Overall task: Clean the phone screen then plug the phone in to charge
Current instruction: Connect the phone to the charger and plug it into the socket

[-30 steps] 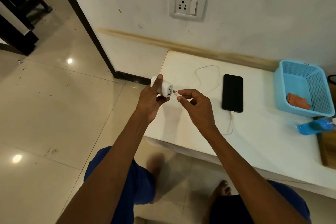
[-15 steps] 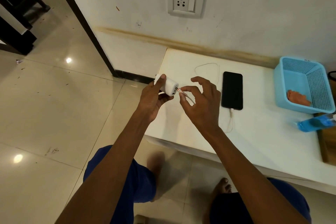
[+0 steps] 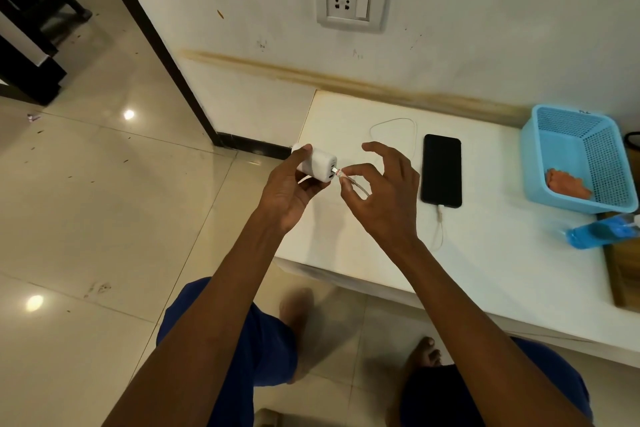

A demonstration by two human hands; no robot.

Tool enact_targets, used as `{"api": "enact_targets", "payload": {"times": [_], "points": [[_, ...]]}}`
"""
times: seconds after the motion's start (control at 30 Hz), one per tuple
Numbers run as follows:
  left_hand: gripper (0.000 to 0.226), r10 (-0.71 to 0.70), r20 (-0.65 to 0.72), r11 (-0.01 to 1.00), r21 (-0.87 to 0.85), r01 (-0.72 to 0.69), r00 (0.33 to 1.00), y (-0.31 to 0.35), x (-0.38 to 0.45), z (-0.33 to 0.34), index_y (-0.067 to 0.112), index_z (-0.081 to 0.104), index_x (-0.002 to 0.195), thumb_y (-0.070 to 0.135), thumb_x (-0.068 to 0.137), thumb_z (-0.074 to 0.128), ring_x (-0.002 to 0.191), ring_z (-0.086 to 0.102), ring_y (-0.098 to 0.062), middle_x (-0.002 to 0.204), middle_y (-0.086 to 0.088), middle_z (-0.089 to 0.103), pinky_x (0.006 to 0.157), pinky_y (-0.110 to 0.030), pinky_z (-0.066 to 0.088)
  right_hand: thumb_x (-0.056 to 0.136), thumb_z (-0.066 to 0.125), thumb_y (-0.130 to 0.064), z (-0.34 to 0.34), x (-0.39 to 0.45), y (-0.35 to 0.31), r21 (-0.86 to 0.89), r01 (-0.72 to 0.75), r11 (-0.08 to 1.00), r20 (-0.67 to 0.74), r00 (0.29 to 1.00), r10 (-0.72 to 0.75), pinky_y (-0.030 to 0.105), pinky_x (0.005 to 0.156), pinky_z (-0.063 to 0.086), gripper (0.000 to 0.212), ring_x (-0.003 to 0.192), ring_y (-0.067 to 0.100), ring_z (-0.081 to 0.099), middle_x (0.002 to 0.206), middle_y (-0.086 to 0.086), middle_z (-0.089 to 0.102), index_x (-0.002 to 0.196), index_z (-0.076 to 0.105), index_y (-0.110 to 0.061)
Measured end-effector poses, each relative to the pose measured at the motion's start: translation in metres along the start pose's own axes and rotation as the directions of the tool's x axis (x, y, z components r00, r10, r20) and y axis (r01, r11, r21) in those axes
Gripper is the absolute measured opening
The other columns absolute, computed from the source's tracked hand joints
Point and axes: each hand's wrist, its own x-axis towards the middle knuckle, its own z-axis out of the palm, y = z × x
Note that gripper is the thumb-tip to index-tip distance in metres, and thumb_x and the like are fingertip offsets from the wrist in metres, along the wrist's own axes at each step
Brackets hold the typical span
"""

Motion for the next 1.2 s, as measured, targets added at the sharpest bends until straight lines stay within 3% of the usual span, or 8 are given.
{"api": "enact_targets", "payload": {"times": [0.33, 0.77, 0.97, 1.2], "points": [[0.027, 0.031, 0.03, 0.999, -0.013, -0.031, 0.999, 0.0005, 0.0033, -0.0004, 0.009, 0.056, 0.116, 0.017, 0.092, 0.066, 0.097, 0.066, -0.033, 0.117, -0.017, 0.056, 0.082, -0.04, 0.058, 0.084, 0.072, -0.037, 0.0012, 0.0003, 0.0004, 0.08, -0.099, 0.992, 0.044, 0.994, 0.096, 0.044, 0.1, 0.039, 0.008, 0.133, 0.015, 0.044, 0.134, -0.007, 0.055, 0.09, 0.074, -0.032], [0.038, 0.082, 0.03, 0.996, 0.039, -0.083, 0.996, -0.0032, 0.0069, -0.001, 0.005, 0.051, 0.128, 0.013, 0.093, 0.062, 0.105, 0.062, -0.033, 0.123, -0.016, 0.053, 0.094, -0.045, 0.055, 0.087, 0.068, -0.037, -0.0004, -0.0012, -0.0011, -0.037, -0.054, 0.998, 0.068, 0.996, 0.056, 0.049, 0.101, 0.038, 0.009, 0.136, 0.022, 0.044, 0.136, -0.005, 0.055, 0.089, 0.073, -0.029], [0.033, 0.084, 0.021, 0.996, 0.04, -0.084, 0.996, -0.0029, 0.0094, -0.0028, 0.006, 0.054, 0.123, 0.014, 0.093, 0.063, 0.105, 0.061, -0.034, 0.122, -0.016, 0.054, 0.101, -0.05, 0.05, 0.087, 0.069, -0.037, 0.0016, -0.0012, -0.0027, 0.003, -0.049, 0.999, 0.078, 0.996, 0.049, 0.049, 0.1, 0.039, 0.01, 0.135, 0.021, 0.045, 0.135, -0.005, 0.056, 0.09, 0.073, -0.028], [0.036, 0.056, 0.036, 0.998, -0.003, -0.056, 0.998, -0.0018, 0.0066, -0.0033, 0.007, 0.049, 0.127, 0.015, 0.094, 0.061, 0.104, 0.062, -0.034, 0.121, -0.017, 0.054, 0.09, -0.045, 0.056, 0.088, 0.069, -0.036, -0.0001, -0.0001, -0.0054, -0.062, -0.043, 0.997, 0.071, 0.996, 0.048, 0.05, 0.102, 0.037, 0.011, 0.135, 0.025, 0.046, 0.135, -0.003, 0.057, 0.09, 0.073, -0.027]]}}
